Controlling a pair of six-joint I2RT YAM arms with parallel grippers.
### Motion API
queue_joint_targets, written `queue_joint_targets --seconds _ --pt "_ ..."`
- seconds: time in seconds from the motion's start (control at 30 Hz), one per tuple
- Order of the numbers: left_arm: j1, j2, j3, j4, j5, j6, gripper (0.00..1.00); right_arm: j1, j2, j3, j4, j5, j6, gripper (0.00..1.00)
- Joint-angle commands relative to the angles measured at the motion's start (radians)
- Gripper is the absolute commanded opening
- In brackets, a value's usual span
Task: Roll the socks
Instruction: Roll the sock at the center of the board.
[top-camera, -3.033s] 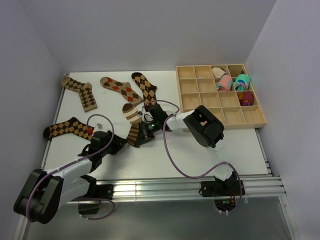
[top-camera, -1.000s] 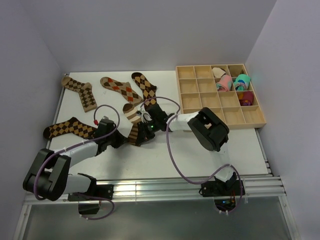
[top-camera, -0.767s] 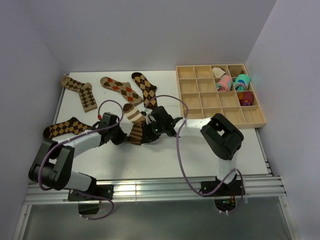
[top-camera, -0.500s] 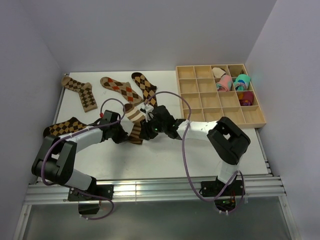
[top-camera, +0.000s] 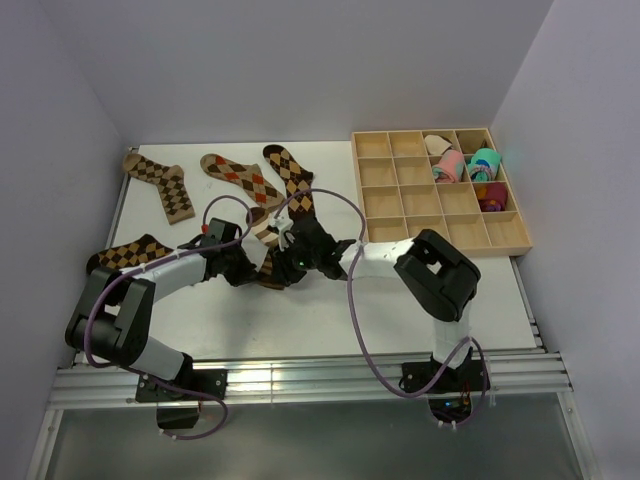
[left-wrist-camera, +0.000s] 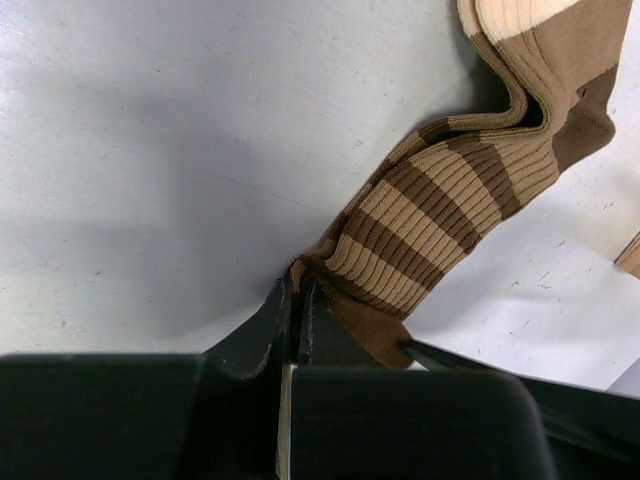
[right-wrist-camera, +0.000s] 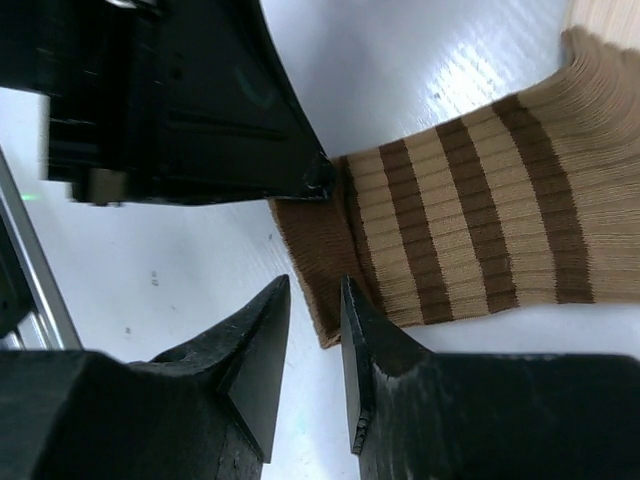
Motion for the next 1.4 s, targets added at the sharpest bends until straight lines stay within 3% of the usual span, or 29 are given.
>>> queue_joint_targets --seconds 0.0,0.23,0.4,0.73,0.8,0.9,0.93,1.0,1.07,1.17,1.37 --pt "-0.003 0.039 -0.007 -0.085 -0.016 0.038 0.00 0.006 0.024 0.048 0.000 -0.021 -0.003 0.34" --pt "-0.003 0.043 0.000 -0.085 -0.013 0.043 0.00 0.005 0.052 0.043 -0.023 -0.018 0.014 0.22" --pt "-0.003 0.042 0.003 -0.080 -0.013 0.044 0.00 0.003 0.079 0.055 -0.072 0.013 0.038 0.01" --pt "-0.003 0.008 -0.004 -0.048 -0.016 0.026 0.05 -0.070 0.147 0.070 -0.147 -0.051 0.168 0.00" --pt "-0.005 -0.015 -0.016 -0.035 -0.020 0.015 0.10 -0.084 0.171 0.080 -0.161 -0.091 0.196 0.00" --pt "-0.003 -0.061 -0.044 0.004 -0.026 -0.005 0.29 -0.104 0.207 0.104 -0.181 -0.157 0.221 0.00" --pt "-0.003 -0.076 -0.055 0.018 -0.026 -0.011 0.43 -0.107 0.210 0.110 -0.189 -0.161 0.222 0.00" --pt "-0.003 -0.131 -0.093 0.067 -0.031 -0.032 0.60 -0.110 0.224 0.117 -0.209 -0.173 0.231 0.00" --pt "-0.003 -0.194 -0.141 0.113 -0.043 -0.052 0.68 -0.116 0.228 0.110 -0.200 -0.203 0.257 0.00" --pt "-0.005 -0.283 -0.229 0.218 -0.039 -0.081 0.73 -0.135 0.234 0.097 -0.200 -0.246 0.300 0.00" --pt "-0.006 -0.406 -0.380 0.358 -0.032 -0.123 0.67 -0.159 0.251 0.086 -0.155 -0.276 0.357 0.00"
